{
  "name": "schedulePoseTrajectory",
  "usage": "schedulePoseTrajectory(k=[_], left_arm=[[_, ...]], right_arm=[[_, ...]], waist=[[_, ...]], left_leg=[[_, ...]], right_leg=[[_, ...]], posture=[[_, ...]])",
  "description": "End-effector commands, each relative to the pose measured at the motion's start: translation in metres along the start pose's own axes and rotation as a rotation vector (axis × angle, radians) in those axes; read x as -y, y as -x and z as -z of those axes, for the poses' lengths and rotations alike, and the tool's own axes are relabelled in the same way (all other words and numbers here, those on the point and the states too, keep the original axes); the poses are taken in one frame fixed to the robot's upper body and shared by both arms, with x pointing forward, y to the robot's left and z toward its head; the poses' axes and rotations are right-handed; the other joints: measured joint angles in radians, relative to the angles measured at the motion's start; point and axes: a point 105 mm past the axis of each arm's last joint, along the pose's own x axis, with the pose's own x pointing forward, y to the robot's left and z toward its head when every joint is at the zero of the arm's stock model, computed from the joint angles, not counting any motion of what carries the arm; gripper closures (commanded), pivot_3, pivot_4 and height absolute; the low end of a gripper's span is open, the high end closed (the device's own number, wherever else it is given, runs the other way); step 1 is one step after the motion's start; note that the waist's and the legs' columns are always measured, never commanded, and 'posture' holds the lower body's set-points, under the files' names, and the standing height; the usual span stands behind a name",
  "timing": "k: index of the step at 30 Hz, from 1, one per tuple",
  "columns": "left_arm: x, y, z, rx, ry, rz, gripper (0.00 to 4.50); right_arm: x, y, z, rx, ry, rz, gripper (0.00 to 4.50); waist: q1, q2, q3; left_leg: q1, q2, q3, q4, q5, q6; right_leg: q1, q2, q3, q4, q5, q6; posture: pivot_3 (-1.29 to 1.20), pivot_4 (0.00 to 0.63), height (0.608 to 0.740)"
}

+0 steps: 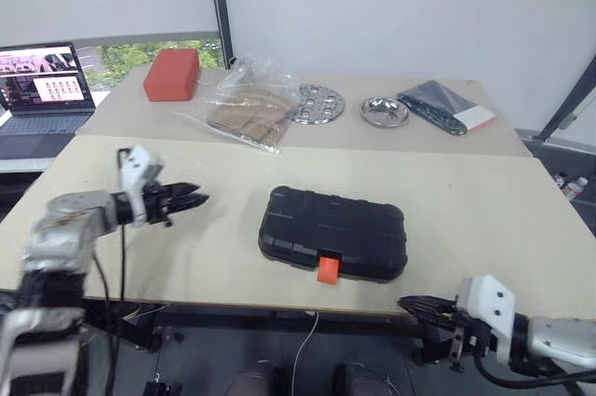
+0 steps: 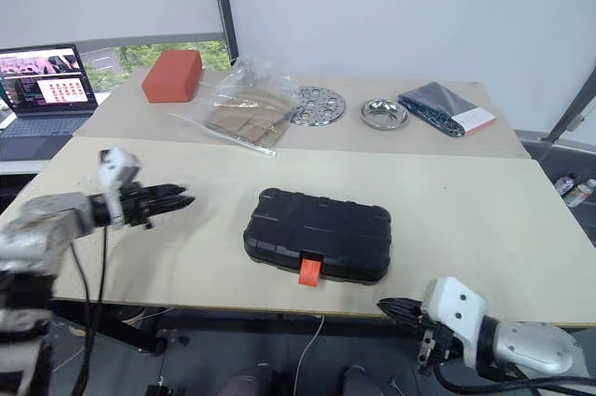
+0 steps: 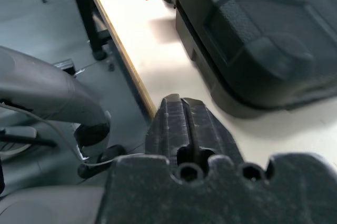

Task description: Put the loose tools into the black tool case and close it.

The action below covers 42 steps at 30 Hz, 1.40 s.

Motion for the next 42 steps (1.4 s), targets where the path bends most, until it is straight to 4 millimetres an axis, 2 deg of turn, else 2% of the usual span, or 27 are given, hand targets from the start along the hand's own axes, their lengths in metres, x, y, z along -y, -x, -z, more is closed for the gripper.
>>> schedulePoseTrajectory(k=[1, 2, 3, 6, 9, 11, 17, 19, 22, 23, 25, 29, 31, 33, 37, 38, 42], left_arm=[[0.003, -0.042, -0.013, -0.013, -0.186, 0.046, 4.26], [0.004, -0.052, -0.014, -0.018, -0.217, 0.049, 4.47], [0.005, -0.060, -0.016, -0.019, -0.241, 0.061, 4.47], [0.019, -0.081, -0.018, -0.031, -0.362, 0.138, 4.47], [0.038, -0.094, -0.016, -0.042, -0.448, 0.252, 4.47], [0.047, -0.098, -0.012, -0.057, -0.466, 0.316, 4.47], [0.076, -0.081, 0.013, -0.121, -0.380, 0.624, 4.47], [0.084, -0.072, 0.013, -0.103, -0.345, 0.690, 4.47], [0.088, -0.062, 0.003, -0.056, -0.274, 0.703, 4.47], [0.088, -0.059, 0.000, -0.041, -0.252, 0.693, 4.47], [0.084, -0.054, -0.011, -0.009, -0.194, 0.654, 4.47], [0.079, -0.045, -0.050, 0.084, 0.000, 0.621, 4.47], [0.090, -0.043, -0.068, 0.110, 0.040, 0.666, 4.47], [0.112, -0.051, -0.076, 0.101, 0.009, 0.730, 4.47], [0.144, -0.074, -0.064, 0.029, -0.109, 0.804, 4.47], [0.151, -0.082, -0.053, -0.008, -0.167, 0.819, 4.47], [0.161, -0.094, -0.031, -0.080, -0.297, 0.859, 4.47]], right_arm=[[0.001, -0.016, 0.000, -0.011, 0.055, -0.065, 4.50], [0.002, -0.020, -0.001, -0.011, 0.068, -0.078, 4.50], [0.002, -0.023, -0.002, -0.014, 0.084, -0.091, 4.50], [0.002, -0.031, -0.001, -0.034, 0.113, -0.138, 4.50], [0.007, -0.035, -0.004, -0.037, 0.111, -0.152, 4.50], [0.018, -0.037, -0.007, -0.031, 0.106, -0.122, 4.50], [0.076, -0.025, 0.004, -0.092, 0.133, 0.109, 4.50], [0.088, -0.018, 0.008, -0.114, 0.122, 0.150, 4.50], [0.095, -0.012, 0.011, -0.121, 0.104, 0.179, 4.50], [0.095, -0.011, 0.011, -0.118, 0.097, 0.185, 4.50], [0.093, -0.005, 0.008, -0.108, 0.084, 0.183, 4.50], [0.084, 0.013, -0.012, -0.031, -0.001, 0.192, 4.50], [0.077, 0.020, -0.026, 0.027, -0.064, 0.185, 4.50], [0.063, 0.021, -0.036, 0.063, -0.111, 0.149, 4.50], [0.043, 0.014, -0.039, 0.047, -0.135, 0.095, 4.50], [0.042, 0.009, -0.036, 0.036, -0.144, 0.104, 4.50], [0.040, 0.000, -0.028, 0.003, -0.160, 0.116, 4.50]], waist=[[-0.004, -0.001, 0.000], [-0.006, -0.001, 0.000], [-0.008, -0.001, 0.000], [-0.021, -0.002, 0.000], [-0.027, -0.002, 0.001], [-0.029, -0.003, 0.001], [-0.033, -0.003, 0.001], [-0.033, -0.003, 0.001], [-0.035, -0.003, 0.001], [-0.035, -0.003, 0.001], [-0.035, -0.003, 0.001], [-0.034, -0.002, 0.001], [-0.033, -0.002, 0.001], [-0.032, -0.002, 0.001], [-0.022, -0.002, 0.001], [-0.022, -0.002, 0.001], [-0.026, -0.002, 0.001]], left_leg=[[-0.003, -0.001, 0.000, 0.001, 0.000, 0.001], [-0.006, -0.001, 0.000, 0.003, 0.001, 0.003], [-0.008, -0.001, 0.000, 0.004, 0.006, 0.011], [-0.014, 0.000, 0.000, 0.004, 0.006, 0.012], [-0.014, 0.000, 0.000, 0.003, 0.006, 0.013], [-0.014, -0.001, 0.000, 0.005, 0.006, 0.013], [-0.014, 0.000, -0.001, 0.012, 0.004, 0.016], [-0.015, 0.000, -0.001, 0.015, 0.001, 0.017], [-0.017, 0.000, -0.001, 0.018, -0.001, 0.013], [-0.019, 0.000, -0.001, 0.018, 0.002, 0.019], [-0.022, 0.001, -0.002, 0.019, 0.002, 0.019], [-0.021, 0.000, -0.003, 0.019, 0.002, 0.020], [-0.021, 0.000, -0.003, 0.020, 0.002, 0.020], [-0.021, 0.000, -0.004, 0.020, 0.003, 0.020], [-0.014, 0.000, -0.007, 0.020, 0.001, 0.019], [-0.013, 0.000, -0.007, 0.019, -0.003, 0.012], [-0.013, 0.000, -0.005, 0.019, -0.003, 0.013]], right_leg=[[-0.002, 0.002, -0.002, 0.001, 0.000, 0.000], [-0.004, 0.004, -0.003, 0.000, 0.000, 0.000], [-0.004, 0.007, -0.005, 0.000, 0.000, 0.000], [-0.007, 0.010, -0.008, 0.000, -0.001, 0.001], [-0.007, 0.010, -0.009, -0.001, -0.002, 0.003], [-0.007, 0.009, -0.008, -0.003, -0.003, 0.004], [-0.007, 0.001, -0.009, 0.000, -0.002, 0.004], [-0.007, -0.001, -0.008, 0.001, -0.002, 0.004], [-0.008, -0.002, -0.008, 0.002, -0.001, 0.005], [-0.010, -0.001, -0.008, 0.003, -0.001, 0.005], [-0.012, 0.000, -0.008, 0.005, -0.001, 0.005], [-0.011, 0.002, -0.009, 0.006, -0.002, 0.005], [-0.010, 0.002, -0.009, 0.005, -0.002, 0.005], [-0.009, 0.002, -0.008, 0.005, -0.002, 0.006], [0.000, 0.001, -0.005, 0.001, -0.002, 0.006], [0.001, 0.000, -0.005, 0.001, -0.002, 0.006], [-0.001, 0.000, -0.002, 0.001, -0.002, 0.006]], posture=[[0.00, 0.150, 0.734], [0.00, 0.150, 0.734], [0.00, 0.150, 0.734], [0.00, 0.150, 0.734], [0.00, 0.150, 0.734], [0.00, 0.150, 0.734], [0.00, 0.150, 0.734], [0.00, 0.150, 0.734], [0.00, 0.150, 0.734], [0.00, 0.150, 0.734], [0.00, 0.150, 0.734], [0.00, 0.150, 0.734], [0.00, 0.150, 0.734], [0.00, 0.150, 0.734], [0.00, 0.150, 0.734], [0.00, 0.150, 0.734], [0.00, 0.150, 0.734]])
